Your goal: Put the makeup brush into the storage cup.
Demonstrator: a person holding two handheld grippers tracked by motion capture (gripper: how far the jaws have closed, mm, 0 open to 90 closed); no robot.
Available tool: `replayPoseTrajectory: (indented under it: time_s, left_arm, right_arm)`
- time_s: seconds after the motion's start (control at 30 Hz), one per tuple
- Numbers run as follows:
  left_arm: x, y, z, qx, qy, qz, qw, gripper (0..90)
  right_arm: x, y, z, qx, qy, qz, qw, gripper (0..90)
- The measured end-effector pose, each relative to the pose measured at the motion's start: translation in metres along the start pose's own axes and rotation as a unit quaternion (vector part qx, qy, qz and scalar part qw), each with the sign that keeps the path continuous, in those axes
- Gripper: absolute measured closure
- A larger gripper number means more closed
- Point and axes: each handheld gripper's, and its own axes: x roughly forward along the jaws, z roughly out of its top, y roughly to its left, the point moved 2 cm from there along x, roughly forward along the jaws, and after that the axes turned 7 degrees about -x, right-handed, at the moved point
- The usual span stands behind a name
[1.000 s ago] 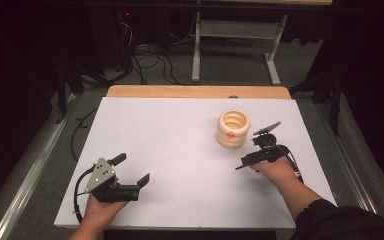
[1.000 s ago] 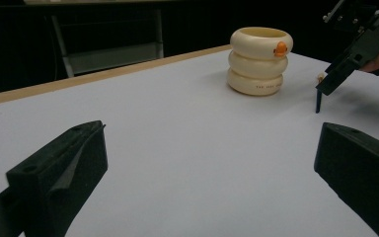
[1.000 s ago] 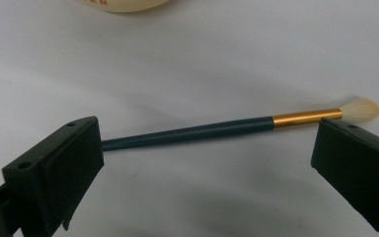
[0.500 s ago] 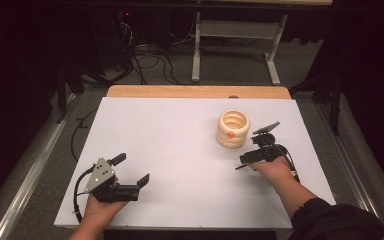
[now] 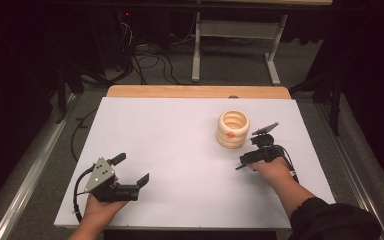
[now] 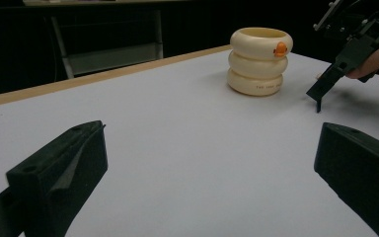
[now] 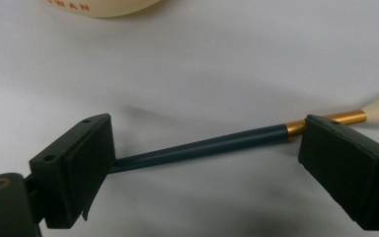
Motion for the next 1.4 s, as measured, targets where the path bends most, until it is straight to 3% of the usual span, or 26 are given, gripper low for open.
replayPoseTrajectory:
  time_s: [0.6, 1.4]
  left_arm:
    - [-0.0005, 0.0005, 0.0005, 0.001, -0.001, 0.002, 1.0, 0.6]
    - [-0.002, 0.001, 0.0017, 0.002, -0.006, 0.004, 1.0, 0.7]
  right_arm:
    - [0.0002, 0.0007, -0.0033, -0.012, 0.005, -0.014, 0.9998, 19.2]
    - [-0.0072, 0.0032, -0.0073, -0.049, -0.001, -0.005, 0.9988, 55.8]
